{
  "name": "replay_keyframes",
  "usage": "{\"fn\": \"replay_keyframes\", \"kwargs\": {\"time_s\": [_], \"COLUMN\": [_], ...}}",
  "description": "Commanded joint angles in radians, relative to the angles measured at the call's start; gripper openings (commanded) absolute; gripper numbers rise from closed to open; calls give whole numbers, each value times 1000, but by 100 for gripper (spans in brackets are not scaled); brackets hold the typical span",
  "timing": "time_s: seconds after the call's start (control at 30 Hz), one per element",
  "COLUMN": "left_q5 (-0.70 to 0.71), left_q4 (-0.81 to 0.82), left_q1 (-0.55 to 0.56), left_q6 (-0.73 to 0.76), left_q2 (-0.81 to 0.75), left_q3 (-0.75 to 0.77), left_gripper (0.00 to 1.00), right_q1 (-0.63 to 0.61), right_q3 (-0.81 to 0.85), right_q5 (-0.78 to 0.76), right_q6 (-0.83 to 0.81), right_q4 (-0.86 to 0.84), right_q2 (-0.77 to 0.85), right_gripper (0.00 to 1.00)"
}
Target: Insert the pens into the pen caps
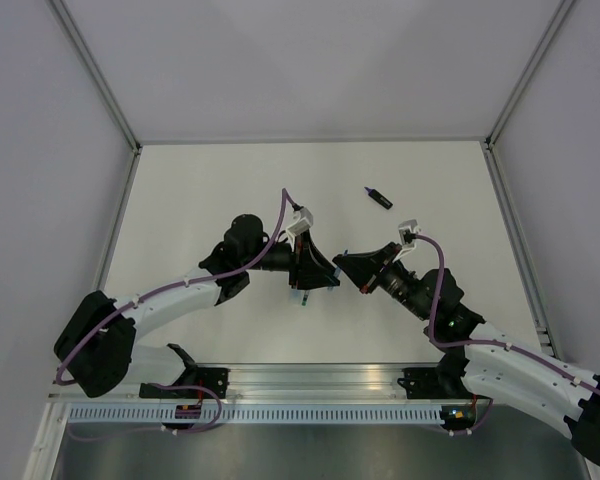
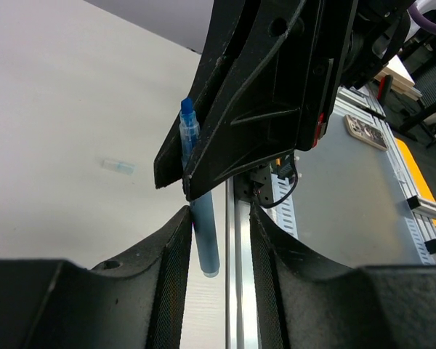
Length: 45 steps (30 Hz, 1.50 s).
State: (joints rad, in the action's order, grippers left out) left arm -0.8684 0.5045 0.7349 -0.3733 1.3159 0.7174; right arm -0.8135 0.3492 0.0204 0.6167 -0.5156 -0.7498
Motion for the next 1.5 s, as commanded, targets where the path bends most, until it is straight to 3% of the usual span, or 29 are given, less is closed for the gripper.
{"fn": "replay_keyframes", "kwargs": {"time_s": [0.0,0.37,0.4,0.57,0.63,0.67,0.77,0.87,0.93,1.07,1.17,1.3,1.47], "left_q5": [-14,-6,-7,2,-1,-44,-49,-76,-118,-6,-9,-5,256], "left_q4": [40,-6,-17,-3,28,38,46,-142,-274,-193,-185,-290,-324], "left_q1": [11,21,21,21,21,21,20,14,8,8,0,-3,-3], "left_q6": [14,59,65,59,27,22,-22,-49,5,51,66,83,57], "left_q2": [8,45,46,51,51,54,62,92,120,39,8,-7,-69], "left_q3": [2,20,24,20,17,22,51,160,236,159,139,165,85], "left_gripper": [43,40,29,2,2,2,2,2,2,10,8,2,2], "right_q1": [4,4,4,4,4,5,4,4,4,4,4,4,4], "right_q3": [-6,-12,-10,-6,5,10,20,28,33,33,42,57,97], "right_q5": [21,23,23,33,52,58,66,59,49,44,33,7,-100], "right_q6": [5,6,6,5,2,0,-8,-18,-21,-20,-18,-21,-11], "right_q4": [-50,-58,-58,-52,-50,-46,-31,-6,15,32,71,127,218], "right_q2": [6,24,24,15,7,3,4,18,27,69,98,141,193], "right_gripper": [0,0,0,0,6,16,36,47,51,53,53,54,55]}}
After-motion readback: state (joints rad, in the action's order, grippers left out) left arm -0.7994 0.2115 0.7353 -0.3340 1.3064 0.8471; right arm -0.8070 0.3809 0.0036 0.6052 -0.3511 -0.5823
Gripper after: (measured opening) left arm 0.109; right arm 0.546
